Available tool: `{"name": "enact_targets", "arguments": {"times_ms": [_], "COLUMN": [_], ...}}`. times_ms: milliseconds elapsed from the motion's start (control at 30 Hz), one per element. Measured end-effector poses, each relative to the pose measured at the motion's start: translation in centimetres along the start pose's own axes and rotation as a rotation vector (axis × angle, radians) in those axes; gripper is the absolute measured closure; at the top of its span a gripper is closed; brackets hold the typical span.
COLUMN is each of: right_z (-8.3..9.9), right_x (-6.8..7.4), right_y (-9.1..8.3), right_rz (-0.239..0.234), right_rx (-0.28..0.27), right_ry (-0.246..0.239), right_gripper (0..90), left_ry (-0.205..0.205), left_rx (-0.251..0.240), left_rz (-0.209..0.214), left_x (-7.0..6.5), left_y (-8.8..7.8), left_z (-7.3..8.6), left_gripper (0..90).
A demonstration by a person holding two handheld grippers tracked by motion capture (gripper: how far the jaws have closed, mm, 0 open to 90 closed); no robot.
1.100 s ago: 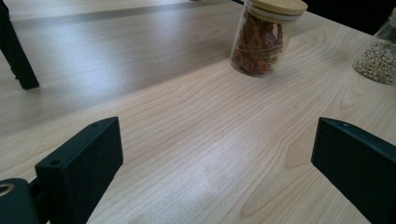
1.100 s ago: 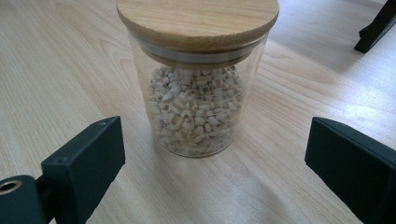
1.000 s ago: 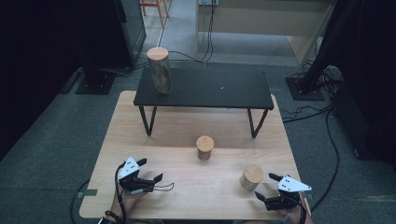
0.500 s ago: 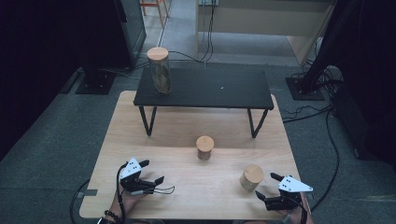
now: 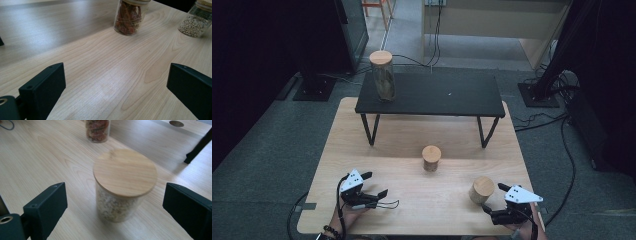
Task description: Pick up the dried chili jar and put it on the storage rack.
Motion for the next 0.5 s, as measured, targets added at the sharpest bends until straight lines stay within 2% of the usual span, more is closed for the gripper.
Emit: {"name": "enact_targets", "arguments": {"times_ms": [133, 333, 500], "right_z": [-1.0, -2.3, -3.1], "right_x": [1.1, 2.7, 4.0], "right_y": [0.0, 0.7, 1.6], "right_rz": [0.015, -0.008, -0.013], "right_rx": [-0.002, 0.007, 0.011], "right_ry": [-0.011, -0.035, -0.032], "right_gripper": [5.9, 6.3, 6.5], "left_ry": [0.000, 0.001, 0.002], "left_rx": [0.000, 0.000, -0.008], "left_rz": [-0.002, -0.001, -0.010], "left_x": [0.0, 0.0, -0.2], "left_y": [0.0, 0.0, -0.1], "left_z": [0.0, 0.0, 0.1], "left_gripper": [2.1, 2.1, 2.1]}}
Point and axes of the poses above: each handheld gripper's, and its own axes: y roughly forward along the jaws, z roughly out of its underside, x roughly to its left, the point moved 7 cm from there along y, roughly forward along the jaws, and after that the axes turned 5 degrees about y, right-handed, at the moved point
